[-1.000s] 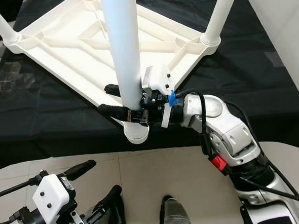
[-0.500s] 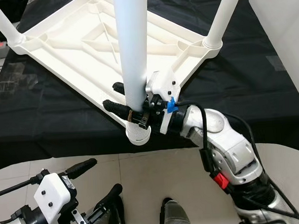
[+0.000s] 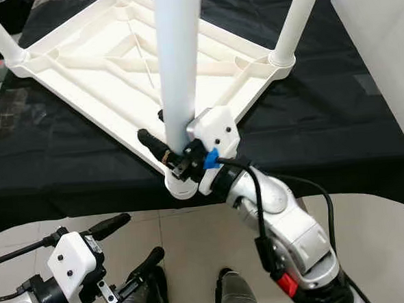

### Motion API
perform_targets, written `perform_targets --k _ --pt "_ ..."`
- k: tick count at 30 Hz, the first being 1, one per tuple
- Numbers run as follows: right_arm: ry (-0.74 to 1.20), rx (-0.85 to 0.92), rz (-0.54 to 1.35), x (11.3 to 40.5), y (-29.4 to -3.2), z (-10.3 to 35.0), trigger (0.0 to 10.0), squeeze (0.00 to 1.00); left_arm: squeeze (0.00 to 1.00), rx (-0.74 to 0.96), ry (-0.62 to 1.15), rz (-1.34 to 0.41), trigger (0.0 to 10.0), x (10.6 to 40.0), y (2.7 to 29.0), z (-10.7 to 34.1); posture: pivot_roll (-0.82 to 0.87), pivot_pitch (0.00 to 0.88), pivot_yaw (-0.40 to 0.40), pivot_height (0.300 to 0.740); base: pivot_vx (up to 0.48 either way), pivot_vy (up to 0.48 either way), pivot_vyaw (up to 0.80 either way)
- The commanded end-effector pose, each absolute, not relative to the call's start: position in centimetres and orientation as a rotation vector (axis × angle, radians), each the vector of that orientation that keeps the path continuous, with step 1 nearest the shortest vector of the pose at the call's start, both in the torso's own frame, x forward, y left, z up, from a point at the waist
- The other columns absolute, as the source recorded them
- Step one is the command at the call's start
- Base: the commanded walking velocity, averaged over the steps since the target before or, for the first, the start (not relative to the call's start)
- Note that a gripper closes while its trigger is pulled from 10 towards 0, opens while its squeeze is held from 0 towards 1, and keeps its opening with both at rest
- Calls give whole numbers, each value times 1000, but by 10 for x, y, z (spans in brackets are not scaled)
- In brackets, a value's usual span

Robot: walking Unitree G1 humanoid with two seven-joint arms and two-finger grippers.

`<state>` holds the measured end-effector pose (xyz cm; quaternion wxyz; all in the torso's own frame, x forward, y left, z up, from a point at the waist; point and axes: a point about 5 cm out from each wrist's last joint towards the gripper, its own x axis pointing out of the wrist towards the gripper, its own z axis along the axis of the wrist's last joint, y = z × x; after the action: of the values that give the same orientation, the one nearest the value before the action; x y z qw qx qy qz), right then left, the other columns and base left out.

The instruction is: Building children table

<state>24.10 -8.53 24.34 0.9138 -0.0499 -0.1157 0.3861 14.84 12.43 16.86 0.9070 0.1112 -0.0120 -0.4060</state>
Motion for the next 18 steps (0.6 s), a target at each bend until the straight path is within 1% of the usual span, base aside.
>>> perform_targets --k 1,6,13,14,16,17,18 --pt "-78 -134 795 239 -78 215 10000 0 0 221 -13 -839 10000 148 124 165 17 292 31 740 0 0 0" --pt "-84 -198 743 238 -75 214 10000 0 0 224 -19 -835 10000 149 124 164 17 287 26 740 0 0 0" --pt "-80 -207 710 239 -74 213 10000 0 0 238 -28 -826 10000 150 125 165 21 280 22 740 0 0 0" --pt "-79 -213 692 240 -73 213 10000 0 0 252 -51 -796 10000 154 127 169 22 277 20 740 0 0 0" --pt "-79 -213 692 240 -73 213 10000 0 0 252 -51 -796 10000 154 127 169 22 277 20 740 0 0 0" --pt "-79 -214 678 242 -72 213 10000 0 0 265 -93 -756 10000 162 131 179 21 273 19 740 0 0 0" --pt "-82 -212 665 244 -72 213 10000 0 0 271 -170 -691 10000 178 139 198 20 267 17 740 0 0 0"
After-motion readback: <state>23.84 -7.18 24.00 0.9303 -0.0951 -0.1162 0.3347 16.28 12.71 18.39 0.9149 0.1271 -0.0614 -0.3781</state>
